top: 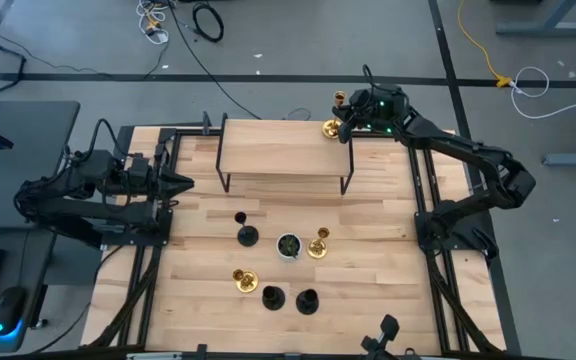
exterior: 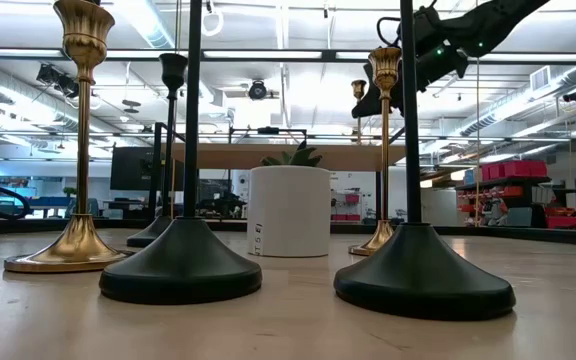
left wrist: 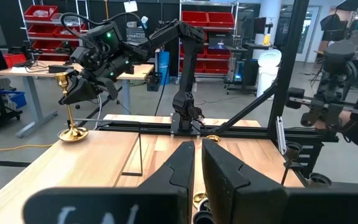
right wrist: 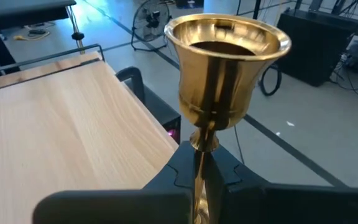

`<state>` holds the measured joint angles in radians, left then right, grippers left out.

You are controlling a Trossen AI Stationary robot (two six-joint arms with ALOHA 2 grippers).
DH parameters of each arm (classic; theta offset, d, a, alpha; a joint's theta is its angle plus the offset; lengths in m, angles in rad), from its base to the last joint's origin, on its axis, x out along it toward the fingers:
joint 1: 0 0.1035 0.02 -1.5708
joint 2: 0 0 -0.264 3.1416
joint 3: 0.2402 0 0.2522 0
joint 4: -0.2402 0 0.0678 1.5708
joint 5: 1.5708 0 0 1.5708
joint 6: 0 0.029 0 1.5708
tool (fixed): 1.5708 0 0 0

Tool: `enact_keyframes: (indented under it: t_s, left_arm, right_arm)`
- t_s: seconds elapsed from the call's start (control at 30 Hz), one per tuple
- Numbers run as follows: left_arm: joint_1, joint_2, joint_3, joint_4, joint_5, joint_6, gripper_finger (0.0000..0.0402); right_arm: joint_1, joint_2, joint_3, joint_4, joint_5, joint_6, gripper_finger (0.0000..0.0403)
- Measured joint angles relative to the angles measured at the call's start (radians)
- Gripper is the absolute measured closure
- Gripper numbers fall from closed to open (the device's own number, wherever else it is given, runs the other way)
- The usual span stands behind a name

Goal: Pick & Place candle stick holders
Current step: Put the right golden candle holder on the shelf

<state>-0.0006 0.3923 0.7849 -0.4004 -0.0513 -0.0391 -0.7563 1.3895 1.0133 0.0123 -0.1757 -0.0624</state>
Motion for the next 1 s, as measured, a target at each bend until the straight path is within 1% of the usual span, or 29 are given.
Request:
enact_keyframes:
  t_s: [0.5,0.77,0.87,1.0]
  left_arm:
    - [0.0,0.0,0.0,0.0,0.0,0.001,0.0367]
    - [0.0,0.0,0.0,0.0,0.0,0.001,0.0367]
    - [0.0,0.0,0.0,-0.001,0.001,0.001,0.0367]
    - [0.0,0.0,0.0,-0.001,0.0,0.001,0.0367]
  right_arm:
    - [0.0,0.0,-0.015,0.018,0.002,0.004,0.0399]
    - [0.0,0.041,-0.015,0.047,0.0,0.001,0.0396]
    - [0.0,0.043,-0.015,0.046,0.0,-0.002,0.0385]
    - [0.001,0.038,-0.015,0.029,0.0,0.001,0.0356]
